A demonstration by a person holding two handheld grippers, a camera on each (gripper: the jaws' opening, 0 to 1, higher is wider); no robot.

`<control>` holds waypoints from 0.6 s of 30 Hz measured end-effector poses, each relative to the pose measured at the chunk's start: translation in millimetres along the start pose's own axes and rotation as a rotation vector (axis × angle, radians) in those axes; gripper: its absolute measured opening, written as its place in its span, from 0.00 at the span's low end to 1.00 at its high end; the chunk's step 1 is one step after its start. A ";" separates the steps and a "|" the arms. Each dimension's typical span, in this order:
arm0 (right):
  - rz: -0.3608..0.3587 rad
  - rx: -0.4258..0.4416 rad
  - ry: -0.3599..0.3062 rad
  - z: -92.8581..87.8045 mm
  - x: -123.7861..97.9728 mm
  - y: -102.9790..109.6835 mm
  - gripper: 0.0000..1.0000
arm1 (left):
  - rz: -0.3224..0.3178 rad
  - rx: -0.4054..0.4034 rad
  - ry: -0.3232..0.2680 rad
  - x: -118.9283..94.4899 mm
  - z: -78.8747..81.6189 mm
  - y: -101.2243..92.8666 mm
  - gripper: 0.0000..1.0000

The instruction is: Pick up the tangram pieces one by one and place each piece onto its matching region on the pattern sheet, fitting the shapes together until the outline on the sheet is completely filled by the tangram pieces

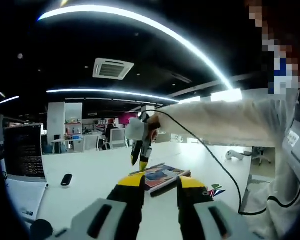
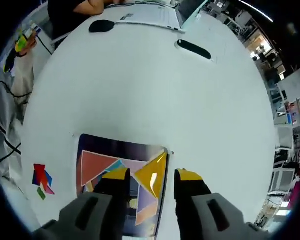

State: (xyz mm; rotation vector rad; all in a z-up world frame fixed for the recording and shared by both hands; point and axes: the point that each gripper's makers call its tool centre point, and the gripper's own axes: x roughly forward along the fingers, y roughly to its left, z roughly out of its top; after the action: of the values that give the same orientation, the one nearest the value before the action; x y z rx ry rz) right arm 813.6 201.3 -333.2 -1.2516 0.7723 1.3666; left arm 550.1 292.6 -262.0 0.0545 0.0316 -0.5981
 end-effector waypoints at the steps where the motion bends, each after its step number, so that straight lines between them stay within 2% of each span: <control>1: -0.003 -0.002 0.005 0.6 -12.2 1.1 0.36 | -0.002 0.001 0.002 -0.2 0.3 -0.5 0.28; 2: -0.030 0.004 0.011 3.7 -40.4 -1.4 0.36 | -0.004 0.001 -0.001 -0.6 2.3 -1.3 0.28; 3: -0.062 0.005 -0.002 8.5 -55.5 -9.4 0.36 | -0.007 0.002 -0.008 -0.5 5.1 -2.5 0.27; 5: -0.154 0.011 -0.067 29.0 -113.2 -21.4 0.35 | -0.021 0.005 -0.019 1.6 8.4 -8.3 0.27; 6: -0.175 0.015 -0.088 35.0 -130.4 -23.2 0.34 | -0.027 0.007 -0.019 2.4 8.4 -10.3 0.27; 7: -0.209 0.014 -0.137 48.4 -164.9 -23.9 0.34 | -0.038 0.012 -0.012 4.4 7.2 -14.2 0.27; 11: -0.220 0.022 -0.310 86.9 -266.2 -3.1 0.35 | -0.060 0.022 -0.012 8.2 8.3 -21.3 0.28; 12: -0.229 0.015 -0.335 91.6 -283.2 0.3 0.35 | -0.069 0.022 -0.019 8.8 9.7 -23.4 0.28; 13: -0.252 -0.006 -0.400 100.9 -316.4 4.8 0.35 | -0.095 0.014 -0.037 10.8 13.2 -29.7 0.28; 14: -0.279 -0.002 -0.455 105.5 -337.6 5.3 0.35 | -0.114 0.014 -0.043 12.1 15.1 -34.9 0.28; 15: -0.296 -0.008 -0.489 107.5 -348.8 6.8 0.36 | -0.123 0.017 -0.046 12.9 16.2 -38.0 0.28; 17: -0.326 -0.049 -0.490 91.8 -351.7 12.2 0.37 | -0.138 0.028 -0.053 15.8 19.7 -45.1 0.28; 18: -0.308 -0.050 -0.441 77.0 -339.8 17.2 0.37 | -0.141 0.031 -0.054 17.0 20.4 -46.7 0.27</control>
State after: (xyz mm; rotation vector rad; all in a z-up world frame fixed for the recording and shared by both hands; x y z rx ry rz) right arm 733.4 176.3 5.3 -1.0045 0.2290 1.3431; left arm 538.1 243.3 -244.3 0.0664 -0.0267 -0.7410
